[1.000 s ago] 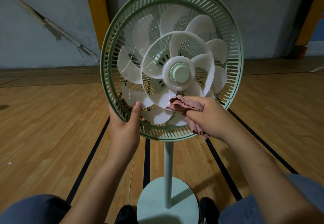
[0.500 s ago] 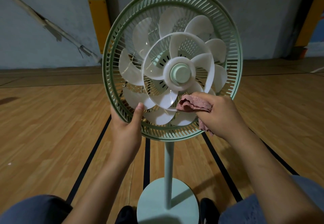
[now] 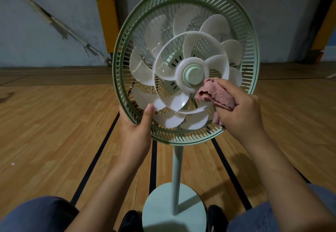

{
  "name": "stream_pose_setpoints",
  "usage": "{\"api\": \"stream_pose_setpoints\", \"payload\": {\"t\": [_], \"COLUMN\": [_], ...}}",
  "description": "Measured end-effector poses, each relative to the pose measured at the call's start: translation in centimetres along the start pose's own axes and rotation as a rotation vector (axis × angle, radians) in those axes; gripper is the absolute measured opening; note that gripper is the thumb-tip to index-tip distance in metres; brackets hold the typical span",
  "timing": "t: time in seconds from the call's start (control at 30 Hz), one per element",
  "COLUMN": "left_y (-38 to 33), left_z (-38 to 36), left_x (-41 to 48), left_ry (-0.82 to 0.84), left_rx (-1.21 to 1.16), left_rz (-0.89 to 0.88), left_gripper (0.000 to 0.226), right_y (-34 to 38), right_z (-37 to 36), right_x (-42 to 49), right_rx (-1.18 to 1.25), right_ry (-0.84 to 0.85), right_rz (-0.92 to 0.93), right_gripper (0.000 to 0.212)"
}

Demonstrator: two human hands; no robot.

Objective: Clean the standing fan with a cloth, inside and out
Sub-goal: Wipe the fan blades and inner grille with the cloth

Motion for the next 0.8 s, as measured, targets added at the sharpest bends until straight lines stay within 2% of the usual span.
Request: {"api": "stream_pose_setpoints", "payload": {"t": [0.2,0.33,0.43,0.6,0.73,0.8], "left_y": [0.4,0.5,0.5,0.4,0.2,0.1], "left_z": [0.3,0.3,0.4,0.3,0.2,0.2], "left_x": [0.3,0.3,0.3,0.3,0.3,0.3], "left_ry": [0.01,-0.009,-0.01,-0.009,-0.016,-0.03], "left_rx": [-0.035,-0.028,-0.022,0.0,0.016,0.013], "left_rz": [0.021,0.027,0.034,0.026,0.014,0.019], "left_gripper": [0.07,0.071,0.07,0.063,0.066,0.07], "right_y": [-0.5,0.0,0.3,-0.7,-0.9,-0.6], "right_z": [-0.8,-0.6,-0.8,-1.5,-2.3,-2.4], "right_x": [-0.6,-1.1,-1.5,-1.6,-1.6,-1.2], "right_rx": [-0.054,-0.089,-0.07,-0.095,0.179,0.29], "right_ry": [0.076,0.011,0.04,0.14,0.182,0.209], "right_rz": [-0.096,0.011,0.029,-0.154,-0.432,-0.516], "right_gripper": [0.06,0.06,0.062,0.053,0.05,0.045]}}
Point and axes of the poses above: each hand's wrist, its own x-axis towards the middle knuckle, its own z-axis out of the back of the hand, y = z × x, the point moved 2 cm from there along x, towards the middle knuckle, and after that the axes turned 6 degrees about -z, right-handed, at the moved point
